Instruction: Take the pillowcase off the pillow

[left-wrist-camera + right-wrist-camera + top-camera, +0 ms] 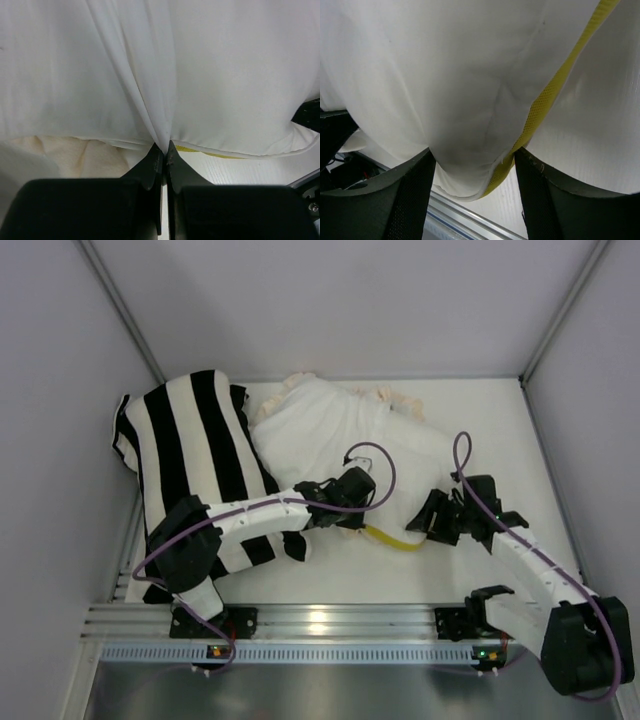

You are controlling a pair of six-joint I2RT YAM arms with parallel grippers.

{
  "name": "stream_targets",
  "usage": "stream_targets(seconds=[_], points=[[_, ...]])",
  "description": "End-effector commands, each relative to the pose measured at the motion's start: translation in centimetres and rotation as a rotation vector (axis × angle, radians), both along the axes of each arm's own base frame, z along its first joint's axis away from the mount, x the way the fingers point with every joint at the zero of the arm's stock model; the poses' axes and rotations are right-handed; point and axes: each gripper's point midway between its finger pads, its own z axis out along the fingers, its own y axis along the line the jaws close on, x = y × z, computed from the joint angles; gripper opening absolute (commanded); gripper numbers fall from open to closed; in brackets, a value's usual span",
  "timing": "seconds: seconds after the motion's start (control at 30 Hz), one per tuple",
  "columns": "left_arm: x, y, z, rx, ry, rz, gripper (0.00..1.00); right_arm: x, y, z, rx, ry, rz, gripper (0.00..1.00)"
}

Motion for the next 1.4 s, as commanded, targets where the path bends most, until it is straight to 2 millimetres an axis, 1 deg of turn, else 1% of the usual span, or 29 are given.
stream_targets(seconds=[0.0, 0.03, 0.07, 0.13, 0.17, 0.2, 0.3, 0.33, 0.37, 0.5, 0.53, 0.63, 0.67, 0.73, 0.77, 0.83, 0.87, 0.93, 1.0, 1.03, 1.07, 1.1, 1.13, 1.17, 1.2, 1.23, 1.27, 1.33, 1.37], points=[[-0.1, 0.3, 2.3, -0.049, -0.027, 0.0, 0.0, 0.8, 0.6, -0.5, 0.041, -0.044, -0.014, 0.61], [-0.1, 0.3, 2.4, -0.051, -0.026, 0.001, 0.0, 1.5, 0.7, -0.5, 0.057, -0.069, -0.027, 0.61], [-0.1, 0.3, 2.5, -0.055, -0.026, 0.001, 0.0, 1.4, 0.8, -1.1, 0.065, -0.067, -0.027, 0.61], [-0.1, 0.1, 2.6, -0.059, -0.026, -0.001, 0.0, 1.6, 1.3, -1.5, 0.094, -0.064, -0.032, 0.61], [-0.2, 0.1, 2.7, -0.06, -0.024, -0.005, 0.0, 1.7, 1.5, -1.9, 0.103, -0.05, -0.027, 0.61], [-0.2, 0.1, 2.7, -0.059, -0.022, -0.006, 0.0, 2.3, 2.1, -1.7, 0.127, -0.079, -0.009, 0.61], [-0.1, 0.3, 3.0, -0.055, -0.029, 0.001, 0.0, 3.1, 3.0, -2.0, 0.143, -0.057, 0.004, 0.61], [-0.1, 0.4, 3.1, -0.053, -0.031, 0.003, 0.0, 3.2, 3.2, -2.1, 0.139, -0.052, 0.008, 0.58], [-0.1, 0.3, 3.2, -0.056, -0.032, 0.001, 0.0, 3.3, 3.2, -2.7, 0.13, -0.031, 0.007, 0.55], [-0.3, 0.7, 3.3, -0.053, -0.031, 0.01, 0.0, 3.6, 3.2, -2.9, 0.122, -0.02, -0.001, 0.13], [-0.2, 0.9, 3.3, -0.047, -0.032, 0.015, 0.0, 4.2, 3.4, -2.3, 0.135, -0.054, -0.007, 0.01], [-0.2, 1.4, 3.2, -0.029, -0.035, 0.026, 0.0, 4.3, 3.1, -1.1, 0.135, -0.098, -0.018, 0.0], [-0.2, 1.4, 3.3, -0.028, -0.037, 0.026, 0.0, 4.4, 3.0, -0.1, 0.134, -0.131, -0.021, 0.0], [0.0, 1.5, 3.5, -0.026, -0.042, 0.031, 0.0, 4.8, 2.3, 1.1, 0.101, -0.165, -0.049, 0.0], [0.0, 1.5, 3.6, -0.022, -0.044, 0.031, 0.0, 4.6, 2.0, 2.6, 0.096, -0.195, -0.057, 0.0], [0.4, 1.5, 4.0, -0.023, -0.055, 0.035, 0.0, 4.7, 1.4, 4.2, 0.074, -0.245, -0.086, 0.0], [0.5, 1.7, 3.9, -0.008, -0.061, 0.041, 0.0, 4.3, 1.0, 6.2, 0.076, -0.288, -0.097, 0.0], [1.1, 1.9, 4.1, 0.003, -0.07, 0.051, 0.0, 4.1, 0.1, 8.2, 0.054, -0.341, -0.136, 0.0], [1.4, 2.3, 4.0, 0.019, -0.073, 0.063, 0.0, 3.4, -0.9, 11.6, 0.035, -0.423, -0.164, 0.0], [1.6, 2.4, 3.9, 0.022, -0.073, 0.068, 0.0, 3.1, -1.3, 12.7, 0.026, -0.448, -0.176, 0.0], [1.7, 2.5, 3.8, 0.024, -0.071, 0.072, 0.0, 2.7, -1.8, 15.6, 0.033, -0.523, -0.192, 0.0], [1.8, 2.5, 3.7, 0.024, -0.07, 0.077, 0.0, 2.2, -2.6, 16.0, -0.001, -0.522, -0.213, 0.0], [1.9, 2.6, 3.6, 0.027, -0.069, 0.082, 0.0, 1.8, -3.0, 16.9, -0.013, -0.543, -0.222, 0.0], [1.9, 2.7, 3.5, 0.028, -0.066, 0.088, 0.0, 1.4, -3.4, 19.2, -0.011, -0.593, -0.235, 0.0], [1.9, 2.8, 3.4, 0.03, -0.065, 0.092, 0.0, 1.0, -3.9, 19.4, -0.038, -0.587, -0.246, 0.0], [1.9, 2.9, 3.3, 0.032, -0.063, 0.094, 0.0, 0.8, -4.2, 20.1, -0.046, -0.597, -0.25, 0.0], [1.9, 3.0, 3.2, 0.032, -0.059, 0.1, 0.0, 0.5, -4.4, 21.5, -0.042, -0.625, -0.258, 0.0], [2.0, 3.0, 3.3, 0.03, -0.062, 0.103, 0.0, 0.0, -4.8, 22.1, -0.053, -0.626, -0.271, 0.0], [2.1, 3.1, 3.3, 0.032, -0.065, 0.108, 0.0, -0.4, -4.9, 23.4, -0.042, -0.654, -0.276, 0.0]])
